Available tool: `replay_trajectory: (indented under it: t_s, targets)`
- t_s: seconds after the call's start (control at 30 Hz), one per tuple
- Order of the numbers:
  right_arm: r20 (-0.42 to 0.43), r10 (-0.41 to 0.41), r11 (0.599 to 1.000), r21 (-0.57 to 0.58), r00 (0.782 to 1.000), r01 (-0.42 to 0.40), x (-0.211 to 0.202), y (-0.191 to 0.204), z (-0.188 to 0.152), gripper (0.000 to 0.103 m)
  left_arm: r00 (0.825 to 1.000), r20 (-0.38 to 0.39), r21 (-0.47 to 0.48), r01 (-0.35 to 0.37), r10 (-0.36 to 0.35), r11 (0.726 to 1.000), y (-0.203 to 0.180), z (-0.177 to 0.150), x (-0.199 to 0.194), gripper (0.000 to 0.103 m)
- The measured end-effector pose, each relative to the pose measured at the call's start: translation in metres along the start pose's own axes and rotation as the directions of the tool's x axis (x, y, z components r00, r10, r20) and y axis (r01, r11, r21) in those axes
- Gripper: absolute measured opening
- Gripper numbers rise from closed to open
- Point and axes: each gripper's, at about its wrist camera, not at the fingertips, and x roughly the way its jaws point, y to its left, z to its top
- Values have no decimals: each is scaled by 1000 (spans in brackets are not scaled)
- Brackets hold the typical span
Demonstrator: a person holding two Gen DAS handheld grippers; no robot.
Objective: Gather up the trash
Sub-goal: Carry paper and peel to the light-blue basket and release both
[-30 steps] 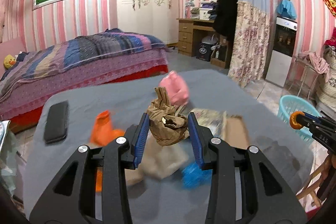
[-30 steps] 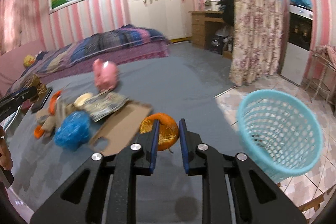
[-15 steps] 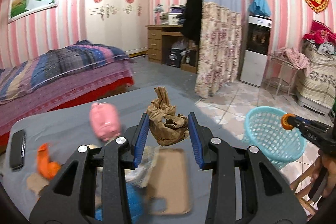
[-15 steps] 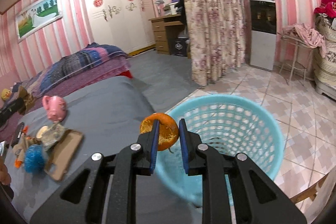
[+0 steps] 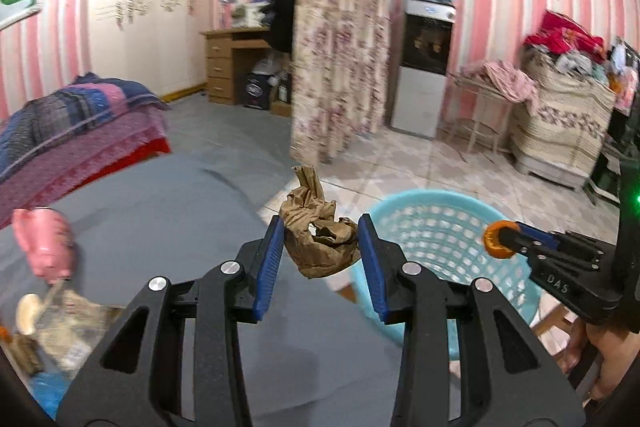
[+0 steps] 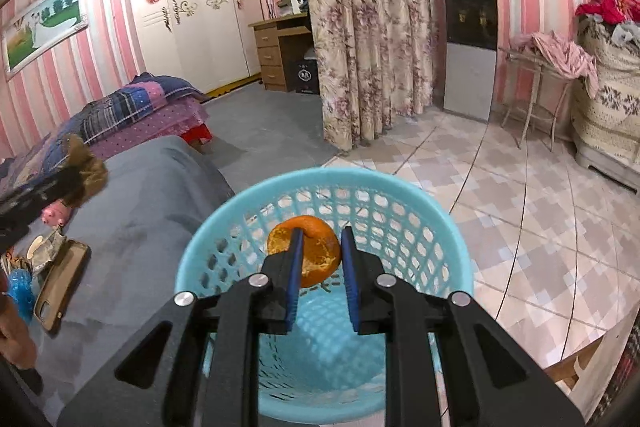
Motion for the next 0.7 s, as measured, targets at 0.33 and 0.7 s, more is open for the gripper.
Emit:
replay_trajectory:
  t_s: [0.33,0.7]
  targets:
    - [-35,-83,992,88,996,86,10,-31,-8,19,986,-107,38,130,-125,991,-48,-6,66,37]
    - [-47,-92,990,104,995,97,16,-32,-11,19,989,-100,67,115,-108,991,-57,2,88,79]
